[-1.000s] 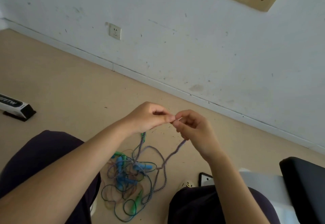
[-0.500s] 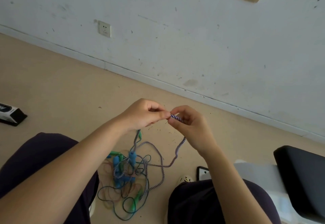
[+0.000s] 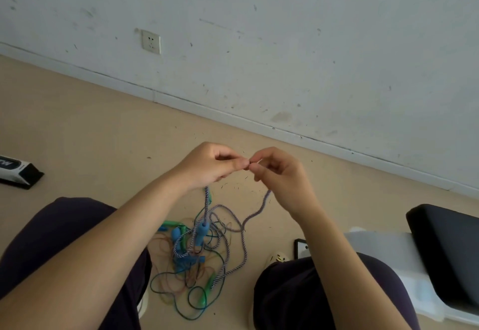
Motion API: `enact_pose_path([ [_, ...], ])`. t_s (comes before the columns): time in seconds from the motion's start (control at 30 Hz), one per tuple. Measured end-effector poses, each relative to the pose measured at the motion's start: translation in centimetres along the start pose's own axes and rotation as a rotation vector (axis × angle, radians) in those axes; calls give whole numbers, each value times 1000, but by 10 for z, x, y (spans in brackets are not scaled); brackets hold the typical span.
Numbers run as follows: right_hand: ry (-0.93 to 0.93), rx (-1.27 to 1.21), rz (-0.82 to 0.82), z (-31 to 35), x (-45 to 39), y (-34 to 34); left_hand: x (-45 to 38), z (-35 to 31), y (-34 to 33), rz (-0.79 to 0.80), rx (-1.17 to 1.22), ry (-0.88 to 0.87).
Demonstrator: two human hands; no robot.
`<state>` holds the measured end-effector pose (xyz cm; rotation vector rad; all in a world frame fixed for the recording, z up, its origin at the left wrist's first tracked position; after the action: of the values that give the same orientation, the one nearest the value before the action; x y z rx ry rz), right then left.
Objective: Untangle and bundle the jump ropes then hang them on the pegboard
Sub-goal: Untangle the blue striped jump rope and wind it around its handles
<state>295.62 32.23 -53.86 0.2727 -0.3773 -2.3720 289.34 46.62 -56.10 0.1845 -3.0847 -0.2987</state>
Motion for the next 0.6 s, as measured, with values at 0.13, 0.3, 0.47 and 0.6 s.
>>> enact_pose_path([
  [0.13,-40,-125,-351,-7,0,49,1,2,24,-72,9,26],
  [0.3,-61,-184,-201,-13,2,46,2,8,29,-132,59,44],
  [0.47,-76,47,95,-11,1,-8,4,7,-4,40,62,37],
  [0.6,-88,-220,-205,-9,0,36,2,7,12,-5,-9,63],
])
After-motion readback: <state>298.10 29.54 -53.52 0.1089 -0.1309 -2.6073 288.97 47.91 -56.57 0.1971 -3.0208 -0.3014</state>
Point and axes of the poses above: each hand's wrist, its own x-axis away from the middle knuckle, its own y-axis out of the back of the hand, z = x × y, the point moved 7 cm from there along -x, towards the middle knuckle, and after that the axes turned 2 degrees about z, right-handed, at the moved point
